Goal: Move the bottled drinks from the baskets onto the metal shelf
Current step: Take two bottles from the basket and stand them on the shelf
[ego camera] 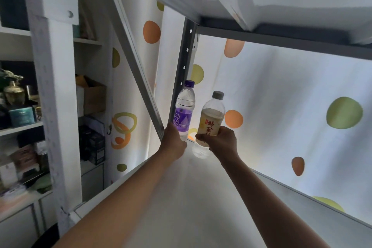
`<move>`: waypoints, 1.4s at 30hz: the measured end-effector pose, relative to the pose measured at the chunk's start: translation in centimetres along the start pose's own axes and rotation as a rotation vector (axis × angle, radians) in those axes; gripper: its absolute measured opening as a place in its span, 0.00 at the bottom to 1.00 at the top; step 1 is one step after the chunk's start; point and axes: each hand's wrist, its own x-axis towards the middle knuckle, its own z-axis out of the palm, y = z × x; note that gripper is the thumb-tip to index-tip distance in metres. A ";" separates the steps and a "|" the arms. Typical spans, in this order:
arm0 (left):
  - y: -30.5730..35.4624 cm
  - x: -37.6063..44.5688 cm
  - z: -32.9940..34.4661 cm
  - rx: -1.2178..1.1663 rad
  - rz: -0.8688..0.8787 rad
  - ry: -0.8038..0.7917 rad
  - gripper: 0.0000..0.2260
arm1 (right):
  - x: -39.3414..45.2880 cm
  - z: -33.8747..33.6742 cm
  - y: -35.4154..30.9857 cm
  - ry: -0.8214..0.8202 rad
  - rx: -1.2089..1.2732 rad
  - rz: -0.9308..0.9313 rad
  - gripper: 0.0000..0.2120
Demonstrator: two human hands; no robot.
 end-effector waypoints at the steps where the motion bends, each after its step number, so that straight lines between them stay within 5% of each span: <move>1: 0.0 -0.7 -0.3 0.024 -0.004 -0.043 0.30 | 0.1 0.6 0.0 0.000 -0.016 -0.007 0.25; 4: -0.5 -2.8 -2.1 0.219 0.102 -0.191 0.24 | 0.3 2.2 0.0 0.004 -0.096 -0.028 0.27; 9: -1.4 -5.0 -5.8 0.487 0.213 -0.194 0.18 | 0.6 3.3 0.1 0.006 -0.159 -0.045 0.29; 26: -3.1 -10.9 -11.4 0.599 0.308 -0.174 0.16 | -3.6 3.8 0.0 -0.036 -0.308 0.082 0.28; 31: -3.1 -13.6 -12.7 0.564 0.406 -0.116 0.16 | -10.2 2.1 -1.0 -0.111 -0.738 -0.210 0.27; 42: -4.0 -22.1 -15.9 0.437 0.558 -0.077 0.17 | -24.6 1.0 -6.7 -0.183 -0.755 -0.438 0.24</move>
